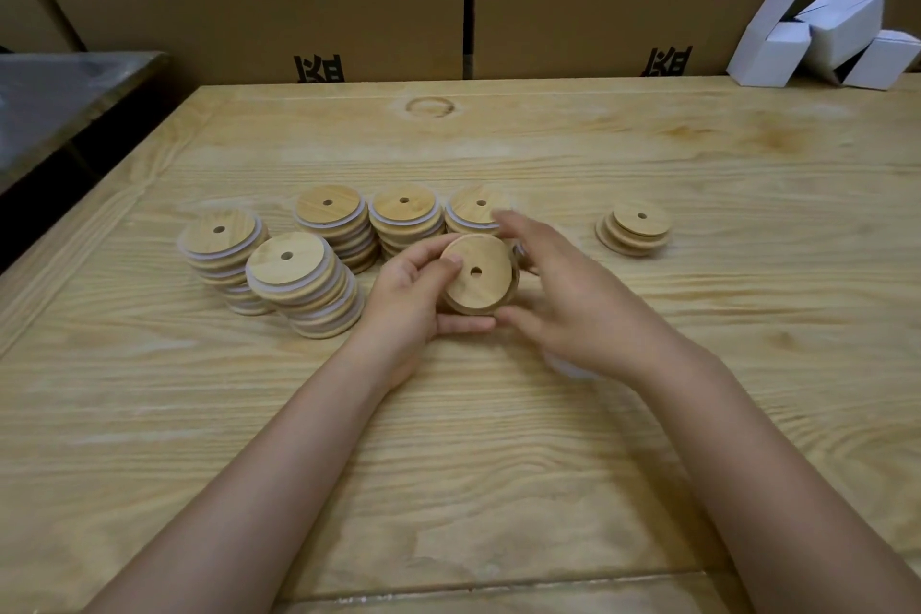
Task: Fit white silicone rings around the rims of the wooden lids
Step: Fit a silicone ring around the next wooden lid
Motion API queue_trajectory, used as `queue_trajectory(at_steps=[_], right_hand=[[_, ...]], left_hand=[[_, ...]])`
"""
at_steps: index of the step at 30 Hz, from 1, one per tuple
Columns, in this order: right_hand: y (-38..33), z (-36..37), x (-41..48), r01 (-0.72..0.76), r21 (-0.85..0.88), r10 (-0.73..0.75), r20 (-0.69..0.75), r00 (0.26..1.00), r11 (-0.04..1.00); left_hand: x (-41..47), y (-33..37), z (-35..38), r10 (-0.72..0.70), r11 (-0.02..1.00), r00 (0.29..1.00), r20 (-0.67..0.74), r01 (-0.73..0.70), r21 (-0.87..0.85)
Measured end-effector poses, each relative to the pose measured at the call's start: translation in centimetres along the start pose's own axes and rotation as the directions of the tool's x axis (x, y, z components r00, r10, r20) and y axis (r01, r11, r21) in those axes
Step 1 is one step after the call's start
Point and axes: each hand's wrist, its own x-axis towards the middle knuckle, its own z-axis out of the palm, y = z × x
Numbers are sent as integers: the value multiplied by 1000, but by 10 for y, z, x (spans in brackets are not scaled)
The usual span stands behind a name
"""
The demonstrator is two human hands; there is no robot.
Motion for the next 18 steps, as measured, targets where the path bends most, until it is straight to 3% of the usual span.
queue_trajectory(at_steps=[1,3,5,7,18], right_hand=[[3,-4,-1,-70,39,70,-9,998,997],[11,-12,-4,-133,-72,133,4,991,989],[16,-16,-9,-145,-217,176,131,976,965],[16,-13,-13,-149,-244,209,242,948,958],[12,-17,-15,-71,-336,164,257,952,939]], left_hand=[[1,-1,0,3,1000,1000,-20,-3,8],[1,-3,1,24,999,999,-36,-23,39],[0,-5,2,53,996,998,-24,-52,74],[-2,-5,4,77,991,997,-1,-76,112],[-5,-4,7,94,982,996,10,-94,162]])
